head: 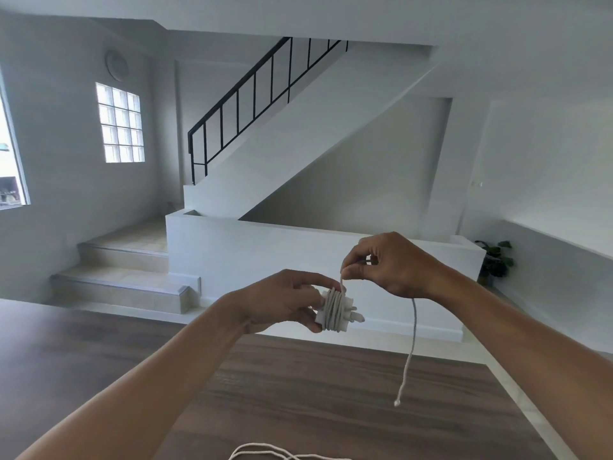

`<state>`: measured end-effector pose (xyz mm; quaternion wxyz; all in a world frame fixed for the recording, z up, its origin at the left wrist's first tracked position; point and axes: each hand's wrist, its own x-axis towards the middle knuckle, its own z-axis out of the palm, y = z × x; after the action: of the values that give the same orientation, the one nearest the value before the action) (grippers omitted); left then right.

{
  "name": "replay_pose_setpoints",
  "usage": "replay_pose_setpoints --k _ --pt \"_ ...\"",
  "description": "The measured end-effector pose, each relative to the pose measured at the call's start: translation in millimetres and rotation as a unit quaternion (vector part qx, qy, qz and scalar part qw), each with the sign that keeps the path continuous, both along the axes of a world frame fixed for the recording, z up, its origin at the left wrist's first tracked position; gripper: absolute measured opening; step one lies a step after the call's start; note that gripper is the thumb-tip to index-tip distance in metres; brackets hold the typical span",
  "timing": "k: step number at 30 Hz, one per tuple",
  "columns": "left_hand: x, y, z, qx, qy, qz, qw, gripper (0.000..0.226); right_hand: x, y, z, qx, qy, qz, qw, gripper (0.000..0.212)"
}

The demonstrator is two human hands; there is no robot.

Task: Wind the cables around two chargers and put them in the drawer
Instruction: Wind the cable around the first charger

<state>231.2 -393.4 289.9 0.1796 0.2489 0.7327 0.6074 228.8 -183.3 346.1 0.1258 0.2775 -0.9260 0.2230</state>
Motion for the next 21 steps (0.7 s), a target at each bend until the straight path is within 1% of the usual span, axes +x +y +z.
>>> replay_pose_setpoints --k 3,7,9,11,14,16,18,21 --pt "4.0 -1.4 1.8 0.075 -0.024 -0.020 0.997 0.033 -2.4 6.7 -5.8 -0.028 -0.021 -0.014 0.999 0.014" --pt "5.4 0.9 7.3 0.153 -0.037 -0.008 0.988 0.037 -3.0 8.6 -18.4 -0.079 -0.030 -0.026 0.996 0.023" --pt "6.0 3.9 8.7 0.173 -0.041 0.011 0.984 0.034 -1.2 6.1 -23.7 -0.102 -0.038 -0.030 0.994 0.024" --pt "6.5 7.2 8.6 0.191 -0.053 0.025 0.980 0.031 -1.2 3.2 -29.8 -0.113 -0.040 -0.037 0.992 0.037" --pt "4.5 8.8 6.4 0.216 -0.055 0.051 0.974 0.028 -1.6 -1.0 -40.4 -0.121 -0.041 -0.056 0.990 0.036" --pt "2.3 7.6 4.6 0.222 -0.048 0.078 0.971 0.022 -1.7 -2.3 -48.2 -0.126 -0.043 -0.066 0.989 0.044" --pt "2.2 6.4 2.4 0.224 -0.047 0.097 0.969 0.021 -1.4 -4.1 -53.8 -0.125 -0.048 -0.070 0.988 0.050" --pt "3.2 7.4 0.5 0.236 -0.048 0.107 0.965 0.019 -0.9 -7.9 -60.3 -0.118 -0.054 -0.071 0.989 0.042"
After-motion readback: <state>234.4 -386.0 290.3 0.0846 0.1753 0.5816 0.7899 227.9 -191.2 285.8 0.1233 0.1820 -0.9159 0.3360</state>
